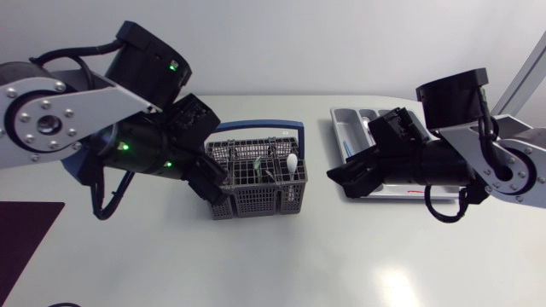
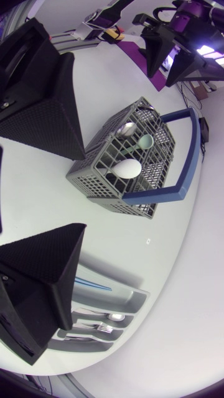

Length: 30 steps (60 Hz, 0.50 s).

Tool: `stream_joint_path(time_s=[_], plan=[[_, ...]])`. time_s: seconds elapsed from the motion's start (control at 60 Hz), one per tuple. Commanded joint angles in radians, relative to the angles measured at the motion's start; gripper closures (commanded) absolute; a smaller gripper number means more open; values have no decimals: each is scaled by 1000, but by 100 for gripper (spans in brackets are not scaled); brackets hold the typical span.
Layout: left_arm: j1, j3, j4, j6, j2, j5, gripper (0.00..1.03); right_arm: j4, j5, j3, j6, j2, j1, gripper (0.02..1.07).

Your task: Unload the cutlery basket into the drawer organizer.

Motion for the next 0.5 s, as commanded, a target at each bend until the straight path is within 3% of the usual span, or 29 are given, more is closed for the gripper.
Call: stream_joint_path(time_s=[0.0, 0.25, 0.317, 0.483], plan=[[-25, 25, -10, -49, 39, -25, 40, -11, 5, -28, -14, -21, -5, 32], [-34, 31, 11, -43, 67, -44, 37, -18, 5, -20, -17, -33, 7, 32], [-40, 51, 10, -40, 82, -87, 35, -17, 5, -23, -20, -35, 10, 32], [-51, 145, -66, -87, 123, -120, 35, -18, 7, -31, -25, -38, 10, 32]])
